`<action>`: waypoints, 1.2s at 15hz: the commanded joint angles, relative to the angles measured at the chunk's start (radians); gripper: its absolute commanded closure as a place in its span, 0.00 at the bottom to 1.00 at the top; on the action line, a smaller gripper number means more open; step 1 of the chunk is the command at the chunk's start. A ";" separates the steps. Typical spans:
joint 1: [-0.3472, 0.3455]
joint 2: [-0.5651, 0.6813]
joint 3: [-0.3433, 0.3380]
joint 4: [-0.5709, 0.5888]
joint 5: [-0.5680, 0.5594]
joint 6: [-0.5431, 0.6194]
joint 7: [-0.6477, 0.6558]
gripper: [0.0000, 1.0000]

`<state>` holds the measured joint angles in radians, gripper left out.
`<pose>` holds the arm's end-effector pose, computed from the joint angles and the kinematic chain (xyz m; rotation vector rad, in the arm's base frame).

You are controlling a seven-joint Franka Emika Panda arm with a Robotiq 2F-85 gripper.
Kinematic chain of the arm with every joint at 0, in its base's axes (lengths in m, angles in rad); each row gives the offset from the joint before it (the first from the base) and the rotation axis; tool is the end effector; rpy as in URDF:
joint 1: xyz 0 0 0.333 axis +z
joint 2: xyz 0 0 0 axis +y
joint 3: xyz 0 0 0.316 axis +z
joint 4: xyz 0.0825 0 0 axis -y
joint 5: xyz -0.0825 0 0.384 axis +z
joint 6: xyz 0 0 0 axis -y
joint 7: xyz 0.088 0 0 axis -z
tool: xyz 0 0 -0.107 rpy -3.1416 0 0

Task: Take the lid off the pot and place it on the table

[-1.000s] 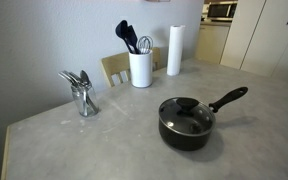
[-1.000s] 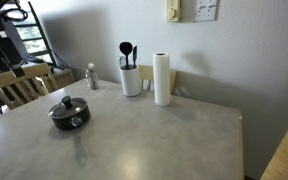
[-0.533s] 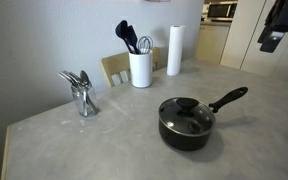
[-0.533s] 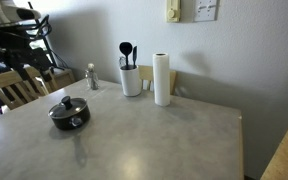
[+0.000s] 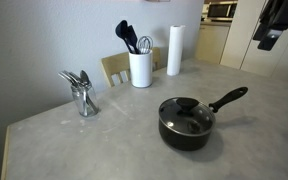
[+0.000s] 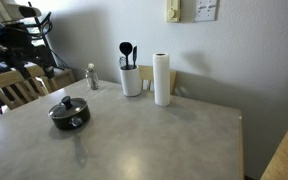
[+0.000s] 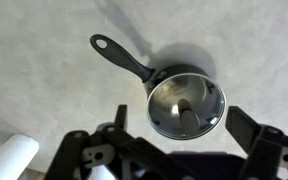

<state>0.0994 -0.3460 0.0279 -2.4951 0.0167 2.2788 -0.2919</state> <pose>0.4346 0.0562 0.4227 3.0633 0.6339 0.2028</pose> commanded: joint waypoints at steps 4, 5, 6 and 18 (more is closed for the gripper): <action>0.059 0.237 0.028 0.209 -0.058 -0.014 -0.168 0.00; 0.062 0.275 0.034 0.239 -0.064 -0.011 -0.193 0.00; 0.061 0.312 0.041 0.270 -0.075 -0.014 -0.199 0.00; 0.030 0.516 0.106 0.434 -0.064 -0.049 -0.263 0.00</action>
<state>0.1626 0.1766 0.1047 -2.0751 -0.0796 2.2553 -0.4880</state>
